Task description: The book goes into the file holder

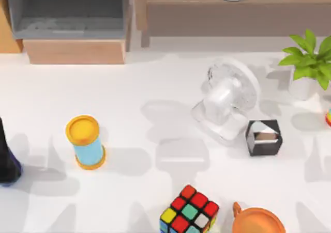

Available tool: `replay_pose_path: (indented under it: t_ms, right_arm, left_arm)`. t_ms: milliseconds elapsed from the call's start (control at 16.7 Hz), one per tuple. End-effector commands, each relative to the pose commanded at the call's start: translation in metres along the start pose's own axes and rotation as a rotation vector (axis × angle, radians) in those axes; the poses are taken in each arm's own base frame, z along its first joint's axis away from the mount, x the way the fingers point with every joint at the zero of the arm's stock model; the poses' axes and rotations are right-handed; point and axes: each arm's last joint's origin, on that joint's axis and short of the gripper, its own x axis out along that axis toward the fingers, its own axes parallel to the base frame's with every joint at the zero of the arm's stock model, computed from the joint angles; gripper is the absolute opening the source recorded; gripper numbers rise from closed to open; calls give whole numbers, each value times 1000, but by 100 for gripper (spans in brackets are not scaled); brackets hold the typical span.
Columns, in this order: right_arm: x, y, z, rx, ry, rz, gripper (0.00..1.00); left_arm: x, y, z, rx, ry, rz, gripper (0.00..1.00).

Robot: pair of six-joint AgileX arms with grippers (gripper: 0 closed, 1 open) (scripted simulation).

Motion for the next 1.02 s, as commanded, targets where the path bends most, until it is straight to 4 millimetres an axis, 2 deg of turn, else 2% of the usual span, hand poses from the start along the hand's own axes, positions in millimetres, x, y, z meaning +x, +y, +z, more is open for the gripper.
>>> replay_pose_path:
  t_ms: [180,300,420,600,780,900,1020]
  right_arm:
    - [0,0,0,0,0,0,100]
    - [0,0,0,0,0,0,100]
    - [0,0,0,0,0,0,100]
    - [0,0,0,0,0,0,100]
    - [0,0,0,0,0,0,100]
    - [0,0,0,0,0,0,100]
    - [0,0,0,0,0,0,100]
  left_arm:
    - [0,0,2,-1,-1,0,100]
    - [1,-2,13,-4,-5,-3,100]
    - [4,-5,33,-9,-11,-8,100]
    - [18,-14,75,-20,-18,-21,100]
    - [49,-32,123,-31,-20,-37,100]
    - [79,-53,152,-37,-19,-46,100]
    - [116,-82,175,-41,-17,-53,100]
